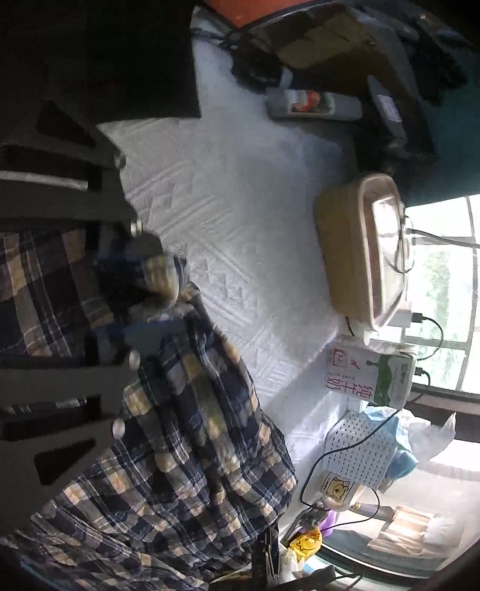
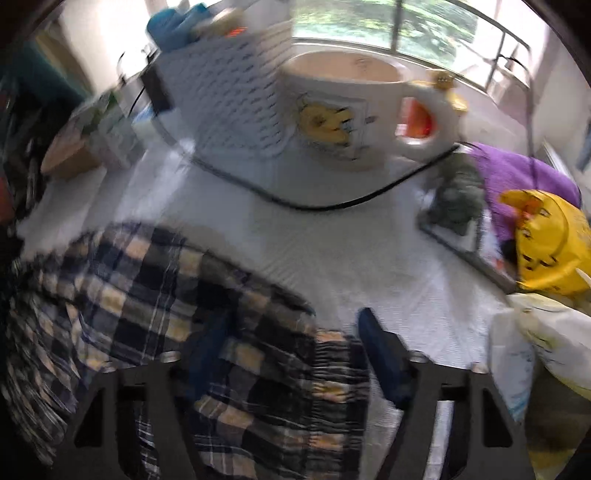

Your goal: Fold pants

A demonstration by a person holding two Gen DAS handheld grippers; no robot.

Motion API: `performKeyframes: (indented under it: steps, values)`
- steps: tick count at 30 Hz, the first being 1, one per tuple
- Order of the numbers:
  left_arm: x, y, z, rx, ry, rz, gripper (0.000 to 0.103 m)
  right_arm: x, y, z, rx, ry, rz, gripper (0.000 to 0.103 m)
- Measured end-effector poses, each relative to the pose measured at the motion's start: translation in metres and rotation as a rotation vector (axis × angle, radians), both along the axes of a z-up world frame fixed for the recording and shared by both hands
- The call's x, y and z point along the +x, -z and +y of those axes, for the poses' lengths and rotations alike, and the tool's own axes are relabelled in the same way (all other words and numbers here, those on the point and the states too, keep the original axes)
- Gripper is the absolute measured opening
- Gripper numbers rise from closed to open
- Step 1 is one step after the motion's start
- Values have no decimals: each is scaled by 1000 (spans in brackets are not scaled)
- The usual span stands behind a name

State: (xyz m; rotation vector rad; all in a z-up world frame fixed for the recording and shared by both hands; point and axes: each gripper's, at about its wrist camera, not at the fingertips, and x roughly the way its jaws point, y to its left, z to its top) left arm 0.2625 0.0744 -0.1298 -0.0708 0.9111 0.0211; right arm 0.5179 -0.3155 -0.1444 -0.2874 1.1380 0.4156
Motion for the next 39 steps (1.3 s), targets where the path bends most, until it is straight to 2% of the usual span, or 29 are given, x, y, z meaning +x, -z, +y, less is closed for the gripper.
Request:
performKeyframes:
  steps: [3,4,7,12,14,16,21,25,27,29,30,31,32,33,35,36,37,38,39]
  values:
    - [-1,-14,-5,41,1,-62,13,-11,-2,16,-37,-72,-59,31]
    - [0,-19,-5,51,0,-82,13,-14,-5,18,-43,-71,-74,31]
    - [5,-36,-9,115,6,-154,13,-24,-21,22,-88,-44,-203,28]
    - [29,-60,-12,193,27,-250,13,-39,-50,13,-53,38,-335,28]
    - [39,-67,-14,221,33,-281,12,-36,-59,6,-30,80,-368,28]
    - [55,-78,-13,248,26,-307,7,-32,-70,-6,-10,122,-398,28]
    - [82,-117,-7,289,9,-400,5,-28,-93,-24,47,210,-464,28]
    - [85,-117,-3,274,46,-361,5,-27,-96,-25,34,211,-466,28]
    - [80,-99,-6,262,75,-303,6,-27,-86,-25,17,198,-441,28]
    - [78,-77,-6,242,92,-226,12,-26,-71,-29,5,189,-391,28]
    - [77,-61,-4,220,98,-174,32,-24,-63,-31,2,187,-359,28]
    - [78,-46,-2,194,102,-123,57,-23,-59,-33,4,190,-347,28]
    - [77,-33,0,167,111,-85,64,-23,-55,-36,9,200,-336,28]
    - [76,-19,1,136,119,-60,65,-22,-52,-38,10,203,-327,30]
    - [77,-5,0,132,122,-29,65,-21,-51,-41,12,209,-313,36]
    - [80,2,-1,127,123,-17,65,-20,-52,-43,12,214,-310,49]
    - [84,4,0,118,123,-10,66,-19,-53,-44,15,216,-308,69]
    - [89,8,0,107,121,1,66,-19,-55,-46,24,215,-311,76]
    - [95,13,0,102,111,9,66,-18,-56,-49,35,216,-318,79]
